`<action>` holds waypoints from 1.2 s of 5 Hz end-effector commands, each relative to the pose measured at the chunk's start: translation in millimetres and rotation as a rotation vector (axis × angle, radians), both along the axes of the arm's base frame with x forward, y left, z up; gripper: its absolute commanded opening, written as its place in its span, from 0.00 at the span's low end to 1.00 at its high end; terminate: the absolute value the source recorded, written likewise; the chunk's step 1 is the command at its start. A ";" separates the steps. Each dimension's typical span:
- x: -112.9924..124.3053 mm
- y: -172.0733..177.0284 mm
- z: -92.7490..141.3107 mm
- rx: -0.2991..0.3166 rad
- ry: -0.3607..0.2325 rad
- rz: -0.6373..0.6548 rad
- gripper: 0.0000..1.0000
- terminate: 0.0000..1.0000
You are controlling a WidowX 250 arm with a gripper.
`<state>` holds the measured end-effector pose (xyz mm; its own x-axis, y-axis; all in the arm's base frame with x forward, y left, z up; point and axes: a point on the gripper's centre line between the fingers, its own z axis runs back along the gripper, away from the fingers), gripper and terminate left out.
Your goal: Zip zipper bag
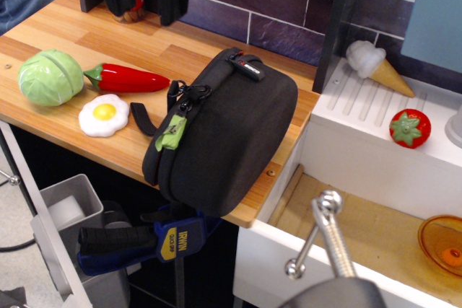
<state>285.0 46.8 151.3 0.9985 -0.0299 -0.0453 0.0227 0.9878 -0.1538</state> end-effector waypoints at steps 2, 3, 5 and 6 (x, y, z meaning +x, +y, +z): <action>-48.1 -36.9 5.9 0.053 -0.054 0.008 1.00 0.00; -58.9 -44.3 -9.3 0.053 -0.052 -0.009 1.00 0.00; -63.7 -59.6 -31.1 0.072 -0.128 -0.006 1.00 0.00; -68.9 -63.1 -43.0 0.083 -0.129 -0.017 1.00 0.00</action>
